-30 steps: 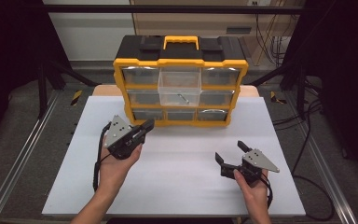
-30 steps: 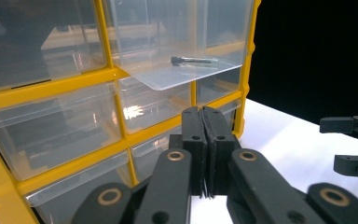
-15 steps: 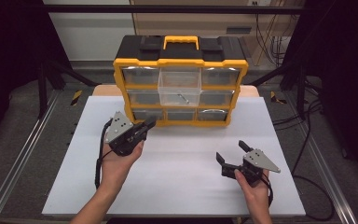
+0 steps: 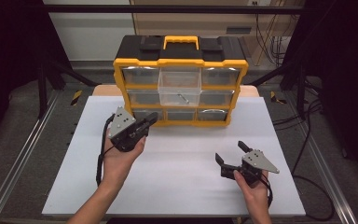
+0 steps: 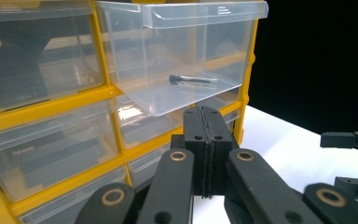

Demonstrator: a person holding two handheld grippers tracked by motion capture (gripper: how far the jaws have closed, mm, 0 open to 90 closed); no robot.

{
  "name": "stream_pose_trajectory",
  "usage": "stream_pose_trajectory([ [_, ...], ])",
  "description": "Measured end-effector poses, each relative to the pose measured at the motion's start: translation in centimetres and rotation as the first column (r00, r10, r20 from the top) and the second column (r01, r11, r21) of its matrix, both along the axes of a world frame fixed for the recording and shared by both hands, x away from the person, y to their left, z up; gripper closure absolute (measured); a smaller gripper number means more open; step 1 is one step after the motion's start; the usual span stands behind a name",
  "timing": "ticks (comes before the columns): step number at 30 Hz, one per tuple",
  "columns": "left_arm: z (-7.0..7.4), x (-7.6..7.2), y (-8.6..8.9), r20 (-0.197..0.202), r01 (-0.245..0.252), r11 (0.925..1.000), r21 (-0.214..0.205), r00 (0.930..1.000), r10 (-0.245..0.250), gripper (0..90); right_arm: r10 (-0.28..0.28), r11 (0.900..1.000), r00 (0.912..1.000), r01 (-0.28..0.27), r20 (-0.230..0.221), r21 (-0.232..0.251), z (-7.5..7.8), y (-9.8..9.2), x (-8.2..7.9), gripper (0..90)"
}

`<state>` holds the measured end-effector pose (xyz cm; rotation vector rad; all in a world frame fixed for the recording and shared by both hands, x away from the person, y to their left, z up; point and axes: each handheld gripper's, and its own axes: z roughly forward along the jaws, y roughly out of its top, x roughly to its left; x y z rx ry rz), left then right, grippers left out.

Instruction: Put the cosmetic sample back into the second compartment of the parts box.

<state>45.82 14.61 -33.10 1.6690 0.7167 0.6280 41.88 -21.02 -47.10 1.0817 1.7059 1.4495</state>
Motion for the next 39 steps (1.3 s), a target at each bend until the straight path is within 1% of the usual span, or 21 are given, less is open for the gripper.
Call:
stream_pose_trajectory([
  [3, 0.2, 0.1, -0.2, 0.005, 0.000, 1.0000, -0.001, 1.0000, 0.000, 89.4, -0.004, 0.9999, 1.0000, 0.004, -0.003, 0.011, 0.0, -0.2, 0.0, 4.5],
  [6, 0.5, 0.3, -0.3, 0.000, 0.002, 1.0000, -0.006, 1.0000, -0.002, 89.4, -0.009, 0.9998, 1.0000, 0.009, -0.002, 0.018, 0.0, -0.3, -0.1, 4.5],
  [10, 0.8, 0.5, -0.5, 0.003, 0.003, 1.0000, -0.006, 1.0000, -0.003, 89.4, -0.010, 0.9998, 0.9999, 0.010, 0.007, 0.018, 0.0, -0.4, 0.0, 4.5],
  [17, 0.9, 0.4, -1.0, -0.004, 0.010, 1.0000, 0.000, 0.9999, -0.010, 89.4, -0.004, 0.9999, 1.0000, 0.004, 0.003, 0.013, 0.0, -0.2, -0.1, 4.9],
  [21, 0.9, 0.5, -1.2, -0.006, 0.009, 1.0000, 0.001, 0.9999, -0.009, 89.4, -0.001, 0.9997, 1.0000, 0.002, -0.006, 0.026, 0.0, -0.2, -0.1, 4.7],
  [23, 0.9, 0.5, -1.3, -0.007, 0.008, 1.0000, 0.004, 0.9999, -0.008, 89.4, -0.001, 0.9996, 1.0000, 0.001, -0.004, 0.027, 0.0, -0.2, -0.1, 4.4],
  [28, 1.1, 0.7, -1.4, -0.005, 0.009, 0.9998, 0.016, 0.9999, -0.009, 89.3, 0.001, 0.9998, 1.0000, -0.001, -0.006, 0.022, -0.2, 0.0, -0.1, 4.3],
  [30, 1.1, 0.7, -1.5, -0.008, 0.009, 0.9999, 0.013, 0.9999, -0.009, 89.4, 0.001, 0.9999, 1.0000, -0.001, -0.003, 0.014, -0.2, 0.1, -0.1, 4.4],
  [33, 0.9, 0.8, -1.5, -0.010, 0.011, 0.9999, 0.011, 0.9999, -0.011, 89.4, 0.005, 0.9998, 1.0000, -0.005, -0.008, 0.017, -0.3, 0.2, 0.0, 4.4],
  [35, 0.9, 0.8, -1.6, -0.010, 0.011, 0.9997, 0.023, 0.9999, -0.011, 89.4, 0.010, 0.9999, 0.9999, -0.010, -0.010, 0.011, -0.4, 0.4, 0.0, 4.5],
  [38, 0.9, 0.7, -1.7, -0.012, 0.009, 0.9999, 0.013, 0.9999, -0.008, 89.4, 0.015, 0.9999, 0.9999, -0.015, -0.005, 0.007, -0.3, 0.5, -0.1, 4.6],
  [39, 1.0, 0.8, -1.8, -0.010, 0.008, 0.9998, 0.017, 0.9999, -0.008, 89.4, 0.014, 0.9999, 0.9999, -0.014, -0.004, 0.006, -0.3, 0.5, -0.1, 4.9],
])
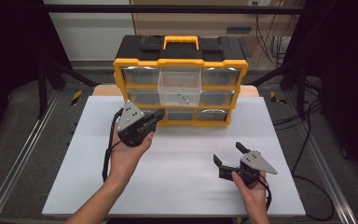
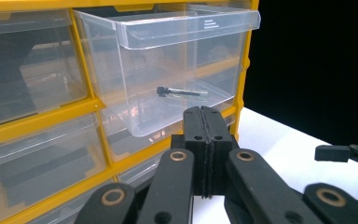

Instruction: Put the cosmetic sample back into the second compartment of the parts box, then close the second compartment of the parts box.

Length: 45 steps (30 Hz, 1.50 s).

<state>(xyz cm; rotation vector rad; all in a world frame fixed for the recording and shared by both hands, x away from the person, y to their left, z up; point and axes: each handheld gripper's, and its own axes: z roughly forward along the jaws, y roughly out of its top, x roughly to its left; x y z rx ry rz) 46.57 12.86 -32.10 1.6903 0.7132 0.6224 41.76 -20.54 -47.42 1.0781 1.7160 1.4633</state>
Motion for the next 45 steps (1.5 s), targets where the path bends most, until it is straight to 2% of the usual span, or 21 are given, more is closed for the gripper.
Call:
stream_pose_trajectory([
  [18, 0.7, 0.9, -0.1, 0.005, -0.020, 0.9998, -0.003, 0.9998, 0.020, 89.3, 0.011, 0.9999, 0.9999, -0.011, -0.010, -0.011, -0.1, 0.4, 0.0, 5.0],
  [22, 0.5, 1.1, -0.3, 0.001, -0.023, 0.9997, -0.004, 0.9997, 0.023, 89.3, 0.010, 0.9998, 0.9999, -0.010, 0.002, -0.017, -0.1, 0.4, 0.0, 5.0],
  [34, -0.1, 1.3, -0.6, 0.000, -0.030, 0.9995, -0.003, 0.9995, 0.030, 89.2, 0.010, 0.9998, 0.9999, -0.010, -0.001, -0.017, -0.1, 0.5, 0.0, 4.8],
  [37, -0.2, 1.6, -0.6, -0.008, -0.035, 0.9993, -0.016, 0.9994, 0.035, 89.3, 0.013, 0.9998, 0.9999, -0.013, -0.008, -0.018, -0.1, 0.6, 0.0, 4.8],
  [45, 0.0, 1.9, -1.3, 0.005, -0.037, 0.9993, -0.004, 0.9993, 0.037, 89.2, 0.014, 0.9996, 0.9999, -0.014, -0.003, -0.023, -0.2, 0.6, 0.0, 4.6],
])
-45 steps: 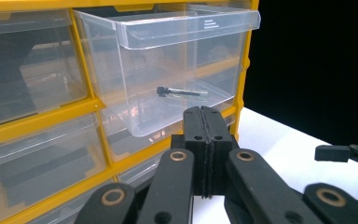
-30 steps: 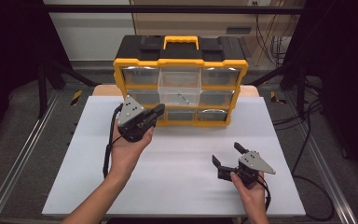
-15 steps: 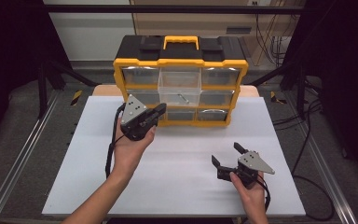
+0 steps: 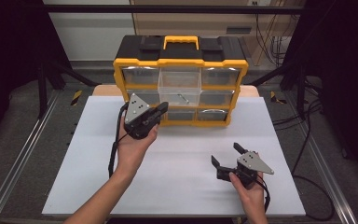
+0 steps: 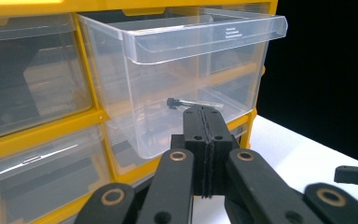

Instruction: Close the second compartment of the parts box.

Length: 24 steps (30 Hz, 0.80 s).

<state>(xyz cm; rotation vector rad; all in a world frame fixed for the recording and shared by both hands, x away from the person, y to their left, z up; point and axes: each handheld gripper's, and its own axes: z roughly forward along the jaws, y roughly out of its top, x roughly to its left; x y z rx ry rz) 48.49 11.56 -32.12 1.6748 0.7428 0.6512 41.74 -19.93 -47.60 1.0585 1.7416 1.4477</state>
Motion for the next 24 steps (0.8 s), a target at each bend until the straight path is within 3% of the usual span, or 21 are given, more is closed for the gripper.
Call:
stream_pose_trajectory([
  [16, -0.4, 1.5, -0.8, 0.005, -0.032, 0.9994, -0.014, 0.9995, 0.032, 89.2, 0.010, 0.9998, 0.9999, -0.010, 0.007, -0.017, -0.1, 0.6, 0.0, 4.8],
  [24, -0.4, 2.4, -1.0, 0.009, -0.029, 0.9995, -0.012, 0.9995, 0.029, 89.4, 0.013, 0.9999, 0.9999, -0.013, 0.004, 0.001, -0.1, 0.9, 0.1, 4.7],
])
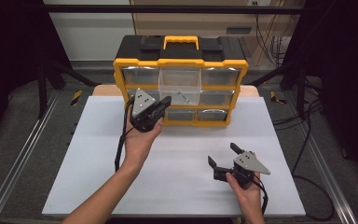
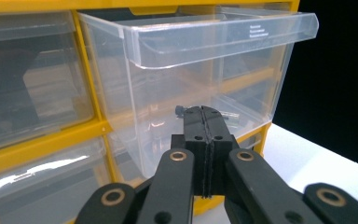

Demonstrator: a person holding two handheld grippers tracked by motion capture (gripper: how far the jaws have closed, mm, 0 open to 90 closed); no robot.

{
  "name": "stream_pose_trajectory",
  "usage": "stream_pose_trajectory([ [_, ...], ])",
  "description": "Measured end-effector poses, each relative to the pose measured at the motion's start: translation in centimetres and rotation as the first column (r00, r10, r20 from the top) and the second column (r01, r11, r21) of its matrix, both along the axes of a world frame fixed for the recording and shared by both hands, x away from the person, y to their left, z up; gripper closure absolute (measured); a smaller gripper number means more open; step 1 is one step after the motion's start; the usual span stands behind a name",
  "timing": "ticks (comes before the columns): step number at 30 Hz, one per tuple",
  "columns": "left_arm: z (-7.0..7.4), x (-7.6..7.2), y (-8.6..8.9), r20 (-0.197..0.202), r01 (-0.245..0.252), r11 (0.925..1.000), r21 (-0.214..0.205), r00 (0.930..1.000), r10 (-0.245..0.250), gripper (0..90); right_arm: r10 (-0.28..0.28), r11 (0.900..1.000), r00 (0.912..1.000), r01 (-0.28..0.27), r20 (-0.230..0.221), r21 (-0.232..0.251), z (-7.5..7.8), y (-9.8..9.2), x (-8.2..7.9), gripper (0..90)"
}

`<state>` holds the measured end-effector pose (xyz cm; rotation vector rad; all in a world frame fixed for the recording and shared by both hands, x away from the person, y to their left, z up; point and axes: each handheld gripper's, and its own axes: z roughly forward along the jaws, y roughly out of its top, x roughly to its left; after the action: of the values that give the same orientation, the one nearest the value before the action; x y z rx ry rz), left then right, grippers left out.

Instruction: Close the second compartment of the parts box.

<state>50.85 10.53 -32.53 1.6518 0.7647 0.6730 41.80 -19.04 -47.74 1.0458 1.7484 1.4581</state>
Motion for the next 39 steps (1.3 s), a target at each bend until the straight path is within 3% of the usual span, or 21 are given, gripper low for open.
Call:
stream_pose_trajectory([
  [9, 0.0, 0.8, -0.2, 0.003, 0.000, 1.0000, -0.003, 1.0000, 0.000, 89.4, 0.001, 0.9999, 1.0000, -0.001, 0.000, -0.017, -0.2, 0.4, 0.1, 4.7],
  [39, 0.6, 2.8, -0.6, 0.013, -0.005, 0.9989, 0.047, 0.9999, 0.004, 89.4, -0.006, 0.9983, 1.0000, 0.006, 0.008, -0.059, -0.4, 0.5, 0.0, 4.9],
])
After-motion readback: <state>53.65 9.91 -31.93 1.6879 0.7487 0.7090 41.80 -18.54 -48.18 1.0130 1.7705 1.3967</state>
